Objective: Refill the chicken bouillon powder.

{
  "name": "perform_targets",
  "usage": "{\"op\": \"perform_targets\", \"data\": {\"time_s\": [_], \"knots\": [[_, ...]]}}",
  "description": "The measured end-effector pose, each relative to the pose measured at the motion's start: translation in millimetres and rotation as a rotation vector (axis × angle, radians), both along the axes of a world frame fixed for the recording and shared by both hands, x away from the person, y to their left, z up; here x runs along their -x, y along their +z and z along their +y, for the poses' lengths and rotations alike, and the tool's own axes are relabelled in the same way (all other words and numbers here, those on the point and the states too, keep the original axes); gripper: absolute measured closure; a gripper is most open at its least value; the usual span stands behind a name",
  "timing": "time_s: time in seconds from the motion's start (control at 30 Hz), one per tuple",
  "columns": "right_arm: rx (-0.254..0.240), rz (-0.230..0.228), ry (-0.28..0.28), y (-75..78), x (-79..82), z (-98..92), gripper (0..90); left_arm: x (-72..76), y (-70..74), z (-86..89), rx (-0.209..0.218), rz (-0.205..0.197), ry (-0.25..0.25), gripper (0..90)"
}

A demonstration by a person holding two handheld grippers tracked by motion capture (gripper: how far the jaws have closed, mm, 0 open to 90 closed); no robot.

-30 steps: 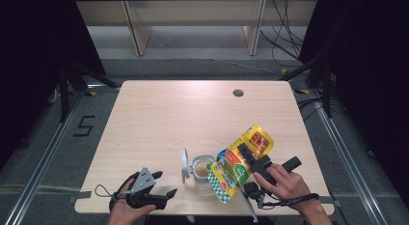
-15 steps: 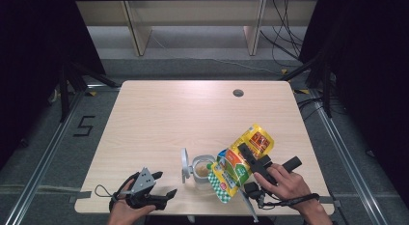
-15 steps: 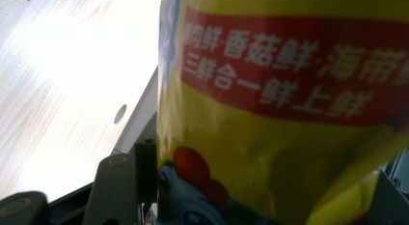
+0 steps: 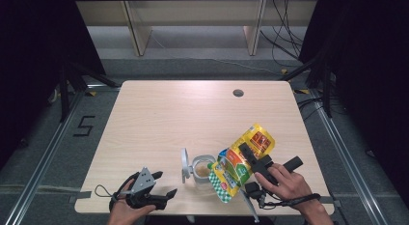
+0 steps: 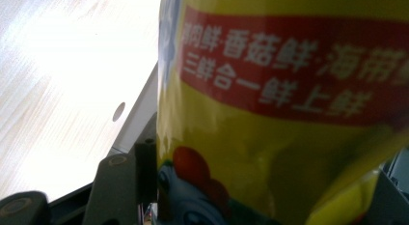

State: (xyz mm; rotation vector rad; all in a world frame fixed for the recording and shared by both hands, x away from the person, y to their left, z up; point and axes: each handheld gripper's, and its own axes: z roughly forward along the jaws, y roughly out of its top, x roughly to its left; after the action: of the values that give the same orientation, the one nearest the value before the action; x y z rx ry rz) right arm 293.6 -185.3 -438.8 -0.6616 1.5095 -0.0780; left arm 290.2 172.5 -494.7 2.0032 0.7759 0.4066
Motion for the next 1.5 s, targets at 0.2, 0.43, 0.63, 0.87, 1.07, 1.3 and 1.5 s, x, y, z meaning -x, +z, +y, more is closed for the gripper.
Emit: {"op": "perform_targets", "data": {"time_s": [0.2, 0.43, 0.63, 0.87, 1.07, 1.3, 1.5], "knots": [[-0.001, 0.002, 0.005, -1.1, 0.0, 0.5, 44.5, 0.0, -0.7, -0.7, 0.006, -0.005, 0.001, 21.0], [-0.007, 0.001, -0.001, -0.1, 0.1, -0.3, 44.6, -0.6, 0.1, 0.6, -0.014, -0.006, 0.002, 21.0], [0.0, -0.004, 0.003, 0.7, -0.2, -0.4, 44.5, 0.4, -0.4, -0.2, 0.0, 0.014, 0.017, 21.0], [0.003, -0.008, 0.012, 1.1, 0.6, 0.4, 44.5, 0.6, -0.8, -1.1, 0.011, 0.022, 0.014, 20.9], [0.016, -0.005, 0.016, 1.6, 2.4, 1.3, 44.6, -0.9, 0.5, 1.0, -0.016, -0.006, 0.002, 20.9], [0.018, -0.001, 0.019, 0.8, 2.3, 0.8, 45.2, -0.2, -0.5, 0.2, 0.001, -0.001, -0.002, 20.8], [0.013, -0.003, 0.021, 1.0, 1.9, 0.4, 45.2, 0.0, 0.2, 1.0, -0.022, -0.003, 0.001, 20.8]]}}
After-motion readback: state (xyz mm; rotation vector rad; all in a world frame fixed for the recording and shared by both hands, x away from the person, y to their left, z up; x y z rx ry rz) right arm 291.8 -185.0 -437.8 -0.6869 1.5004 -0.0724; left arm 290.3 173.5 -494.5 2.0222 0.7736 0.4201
